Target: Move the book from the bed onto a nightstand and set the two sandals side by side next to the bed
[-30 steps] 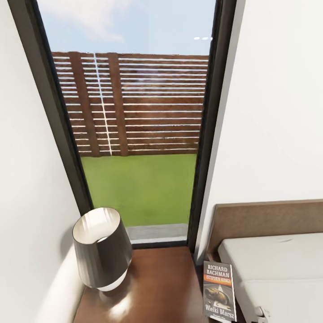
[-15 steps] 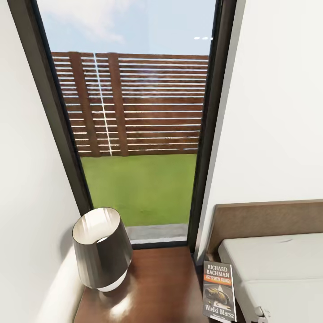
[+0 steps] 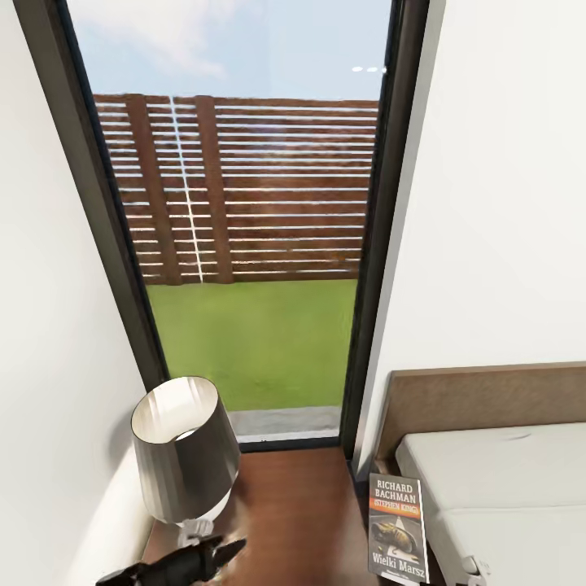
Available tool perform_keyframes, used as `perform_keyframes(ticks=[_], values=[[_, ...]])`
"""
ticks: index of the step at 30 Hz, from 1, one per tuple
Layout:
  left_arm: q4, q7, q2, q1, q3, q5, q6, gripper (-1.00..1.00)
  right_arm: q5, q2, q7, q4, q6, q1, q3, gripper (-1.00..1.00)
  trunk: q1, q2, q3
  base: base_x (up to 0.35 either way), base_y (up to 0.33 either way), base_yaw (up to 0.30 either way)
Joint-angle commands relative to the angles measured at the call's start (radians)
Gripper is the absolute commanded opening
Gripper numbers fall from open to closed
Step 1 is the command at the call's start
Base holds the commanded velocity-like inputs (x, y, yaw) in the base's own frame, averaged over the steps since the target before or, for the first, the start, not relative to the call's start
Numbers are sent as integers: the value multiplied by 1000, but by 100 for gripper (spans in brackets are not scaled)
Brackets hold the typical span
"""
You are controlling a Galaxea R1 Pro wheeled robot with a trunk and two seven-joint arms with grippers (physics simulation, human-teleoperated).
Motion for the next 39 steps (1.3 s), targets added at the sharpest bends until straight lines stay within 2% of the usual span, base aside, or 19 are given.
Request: perform_keyframes(ticks=[1,3,4,7,12,21,24,27,28,29,30,33,34,35,36,37,39], values=[[-22,-28,8,0,9,38,36,100,-11,-1,2,-1,10,-1,5,-100,0,-1,-2,0,0,0],[-41,-53,29,0,10,112,60,100,-11,-1,4,-1,10,-1,5,-100,0,-1,-2,0,0,0],[-44,-59,40,1,10,137,66,100,-12,-1,5,-1,10,-1,5,-100,0,-1,-2,0,0,0],[-35,-63,51,2,8,166,70,100,-11,-1,3,-1,10,-1,5,-100,0,-1,-2,0,0,0],[-2,-63,42,2,5,175,60,100,-13,-1,9,-1,12,-1,5,-100,0,-1,-2,0,0,0],[5,-63,34,2,5,176,56,100,-19,-3,20,-20,32,-1,5,-100,0,-1,-2,0,0,0],[5,-62,33,3,5,176,56,100,-20,-3,20,-33,117,-2,4,-100,0,-1,-2,0,0,0],[5,-58,33,3,5,176,56,100,-20,2,14,-168,335,-3,5,-100,0,-1,-2,0,0,0],[5,-57,33,3,5,176,56,100,-20,6,13,-197,367,-3,5,-100,0,-1,-2,0,0,0],[5,-56,33,3,5,176,56,100,-19,32,11,-281,450,-4,5,-100,0,-1,-2,0,0,0],[5,-56,33,3,5,176,56,100,-19,56,10,-326,494,-4,5,-100,0,-1,-2,0,0,0],[5,-56,33,3,5,177,57,100,-16,151,3,-389,560,-5,4,-100,0,-1,-2,0,0,0],[5,-56,33,2,5,177,57,100,-16,167,-1,-392,565,-5,4,-100,0,-1,-2,0,0,0],[5,-56,33,2,5,178,57,100,-16,206,-30,-397,574,-7,4,-100,0,-1,-2,0,0,0],[6,-56,33,2,5,178,58,100,-17,226,-65,-398,578,-8,4,-100,0,-1,-2,0,0,0],[6,-56,33,2,5,179,58,100,-17,234,-86,-399,579,-8,4,-100,0,-1,-2,0,0,0],[6,-56,33,2,5,179,58,100,-32,269,-180,-400,583,-10,2,-100,0,-1,-2,0,0,0]])
